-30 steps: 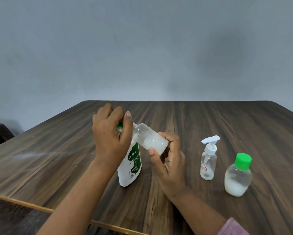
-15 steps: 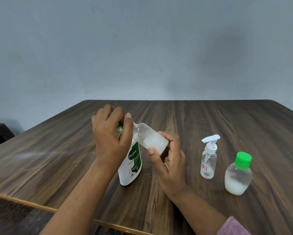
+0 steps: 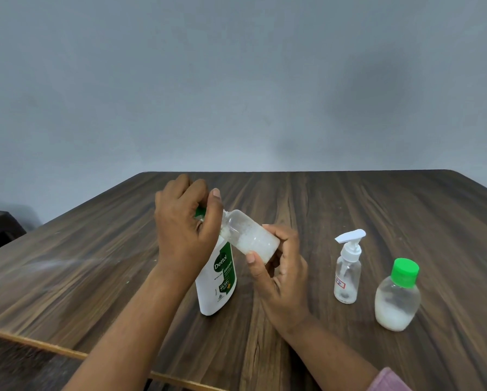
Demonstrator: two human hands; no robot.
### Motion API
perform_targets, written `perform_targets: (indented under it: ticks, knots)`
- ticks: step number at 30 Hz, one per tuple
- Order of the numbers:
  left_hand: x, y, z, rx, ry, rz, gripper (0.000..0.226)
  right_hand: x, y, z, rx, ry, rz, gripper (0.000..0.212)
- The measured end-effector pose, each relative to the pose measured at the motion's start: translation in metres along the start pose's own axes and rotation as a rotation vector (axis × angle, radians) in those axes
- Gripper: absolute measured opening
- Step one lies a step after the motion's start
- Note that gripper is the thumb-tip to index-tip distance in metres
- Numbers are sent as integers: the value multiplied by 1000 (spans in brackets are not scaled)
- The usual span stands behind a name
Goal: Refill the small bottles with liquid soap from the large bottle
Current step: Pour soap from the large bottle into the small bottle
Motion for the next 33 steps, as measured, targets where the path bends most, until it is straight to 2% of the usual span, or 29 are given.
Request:
perform_targets:
  ticks: [14, 26, 33]
  knots:
    - [-1, -3, 1, 3, 33, -35, 31, 0, 2, 3, -30, 3, 2, 40]
    - [1, 6, -2, -1, 120, 23, 32, 0, 3, 2, -22, -6, 3, 40]
    - [1, 1, -5, 40, 146, 11, 54, -1, 1, 2, -18, -3, 1, 38]
Point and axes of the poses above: each hand's wrist, its own y-axis away from the middle knuckle, its own x-axis out of the back of the hand, z = x × y, the point moved 7 cm from there along -y, towards the middle knuckle, and after that the axes turned 13 degrees about -y, right-handed, at the moved point
